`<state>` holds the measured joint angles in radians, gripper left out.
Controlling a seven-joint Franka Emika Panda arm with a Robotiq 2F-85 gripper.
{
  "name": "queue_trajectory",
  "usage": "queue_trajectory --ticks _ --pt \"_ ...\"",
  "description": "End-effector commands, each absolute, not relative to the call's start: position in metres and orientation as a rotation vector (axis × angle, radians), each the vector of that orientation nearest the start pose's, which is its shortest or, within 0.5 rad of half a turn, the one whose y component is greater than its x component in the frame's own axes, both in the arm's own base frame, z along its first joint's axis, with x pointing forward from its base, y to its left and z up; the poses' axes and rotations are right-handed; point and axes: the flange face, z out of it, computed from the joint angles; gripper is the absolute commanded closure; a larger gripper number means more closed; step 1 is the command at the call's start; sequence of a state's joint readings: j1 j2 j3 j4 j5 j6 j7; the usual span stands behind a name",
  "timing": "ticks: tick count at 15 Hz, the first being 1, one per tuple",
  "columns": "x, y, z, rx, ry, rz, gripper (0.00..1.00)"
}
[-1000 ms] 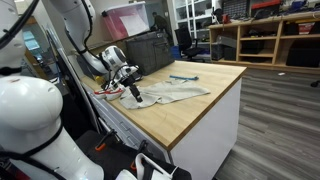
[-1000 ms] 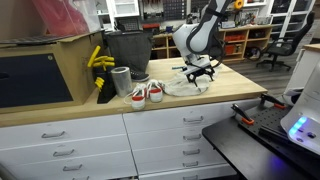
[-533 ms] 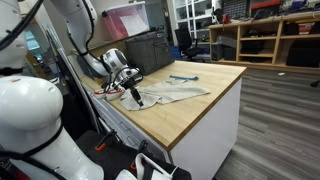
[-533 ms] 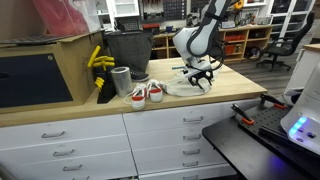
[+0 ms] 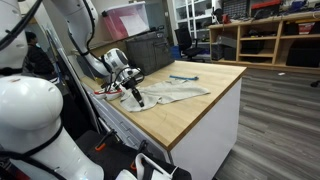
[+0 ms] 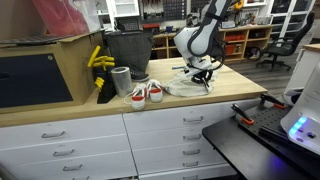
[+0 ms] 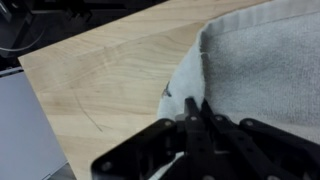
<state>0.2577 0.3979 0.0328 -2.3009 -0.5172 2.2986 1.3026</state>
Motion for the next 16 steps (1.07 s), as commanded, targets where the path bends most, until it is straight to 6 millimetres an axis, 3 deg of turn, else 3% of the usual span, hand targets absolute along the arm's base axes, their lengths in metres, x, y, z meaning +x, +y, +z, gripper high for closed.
queue_trajectory --ticks 1,8,10,16 --pt "0.447 0.121 0.17 -3.458 0.954 0.195 0.99" --pt "0.403 0.123 0.205 -3.374 0.434 0.622 0.99" --pt "0.396 0.125 0.216 -3.355 0.337 0.713 0.67" --pt "0.398 0.129 0.236 -3.332 0.206 0.765 0.24"
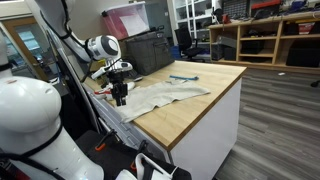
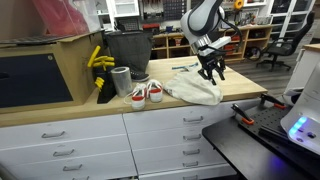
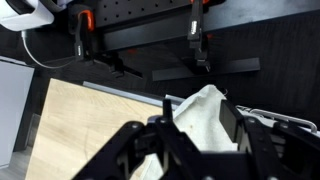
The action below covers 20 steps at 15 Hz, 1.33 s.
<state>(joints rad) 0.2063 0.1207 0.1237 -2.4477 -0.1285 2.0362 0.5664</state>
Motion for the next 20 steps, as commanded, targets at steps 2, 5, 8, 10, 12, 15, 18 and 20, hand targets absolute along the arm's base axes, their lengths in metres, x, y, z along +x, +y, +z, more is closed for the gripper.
queue_trajectory --ticks 2,5,8,10,12,15,18,20 --pt "0.407 0.126 0.237 -3.347 0.238 0.704 0.09" --pt "0.433 0.117 0.238 -3.347 0.237 0.539 0.0" --pt "0.478 0.101 0.229 -3.382 0.282 0.263 0.0" --pt "0.507 0.088 0.223 -3.392 0.36 0.116 0.0" --pt "0.533 0.075 0.214 -3.392 0.452 0.016 0.0" --pt "0.568 0.058 0.201 -3.366 0.582 -0.078 0.0" --pt "0.605 0.044 0.201 -3.312 0.667 -0.173 0.0" --pt "0.629 0.039 0.204 -3.275 0.675 -0.248 0.0"
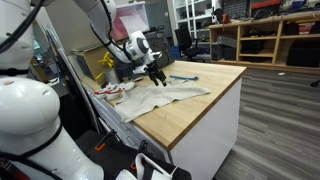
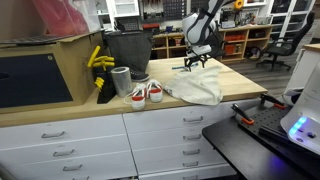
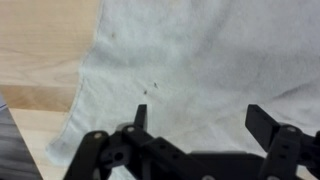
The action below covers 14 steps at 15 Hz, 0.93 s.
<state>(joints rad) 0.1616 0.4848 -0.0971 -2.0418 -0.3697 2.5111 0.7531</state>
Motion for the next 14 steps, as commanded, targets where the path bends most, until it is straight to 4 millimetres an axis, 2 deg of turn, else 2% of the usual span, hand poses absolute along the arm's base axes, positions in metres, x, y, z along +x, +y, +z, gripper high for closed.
queue_trajectory --ticks 1,4,5,7,11,14 --pt "0.639 0.038 0.204 -3.256 0.685 -0.275 0.0" --pt "0.665 0.037 0.197 -3.199 0.687 -0.325 0.0" --pt "0.671 0.037 0.192 -3.194 0.662 -0.343 0.25" --pt "0.683 0.037 0.182 -3.199 0.623 -0.374 0.34" --pt "0.702 0.033 0.172 -3.216 0.572 -0.434 0.66" --pt "0.711 0.032 0.171 -3.21 0.567 -0.466 0.88"
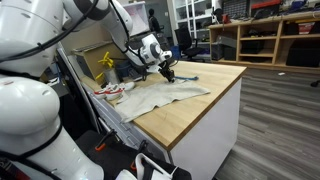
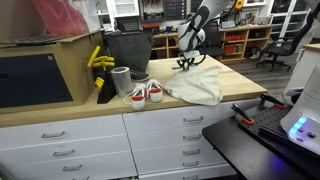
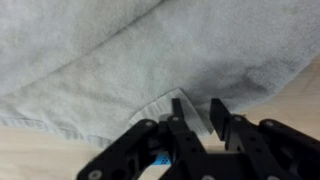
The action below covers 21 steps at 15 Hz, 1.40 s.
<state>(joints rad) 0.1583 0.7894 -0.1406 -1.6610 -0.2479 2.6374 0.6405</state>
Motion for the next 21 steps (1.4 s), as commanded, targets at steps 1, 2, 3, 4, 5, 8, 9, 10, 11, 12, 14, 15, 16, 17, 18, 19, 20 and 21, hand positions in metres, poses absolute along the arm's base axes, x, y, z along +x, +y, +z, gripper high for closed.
queue_trajectory --ticks 1,2,3,4,5,8,9,10,11,12,14,15,16,17,18,19,20,21 --pt "0.713 0.033 0.172 -3.206 0.563 -0.469 0.95" --pt "0.713 0.035 0.17 -3.204 0.56 -0.468 1.0" --pt "0.712 0.038 0.169 -3.202 0.555 -0.466 1.0" --pt "0.711 0.041 0.166 -3.203 0.542 -0.462 1.0" --pt "0.71 0.045 0.163 -3.205 0.529 -0.459 1.0" --pt "0.705 0.056 0.152 -3.218 0.485 -0.453 1.0" --pt "0.704 0.058 0.15 -3.224 0.472 -0.459 1.0" --pt "0.703 0.059 0.148 -3.232 0.46 -0.464 1.0" --pt "0.702 0.061 0.146 -3.244 0.446 -0.471 1.0" --pt "0.702 0.064 0.144 -3.254 0.434 -0.479 1.0" --pt "0.705 0.07 0.142 -3.268 0.412 -0.502 1.0" --pt "0.707 0.075 0.143 -3.275 0.396 -0.521 1.0" --pt "0.709 0.081 0.144 -3.279 0.377 -0.542 1.0" --pt "0.712 0.089 0.145 -3.279 0.358 -0.562 1.0" --pt "0.714 0.098 0.146 -3.277 0.335 -0.583 1.0" --pt "0.716 0.108 0.144 -3.272 0.316 -0.603 1.0" --pt "0.719 0.12 0.146 -3.267 0.289 -0.622 1.0" --pt "0.721 0.132 0.145 -3.262 0.265 -0.637 1.0"
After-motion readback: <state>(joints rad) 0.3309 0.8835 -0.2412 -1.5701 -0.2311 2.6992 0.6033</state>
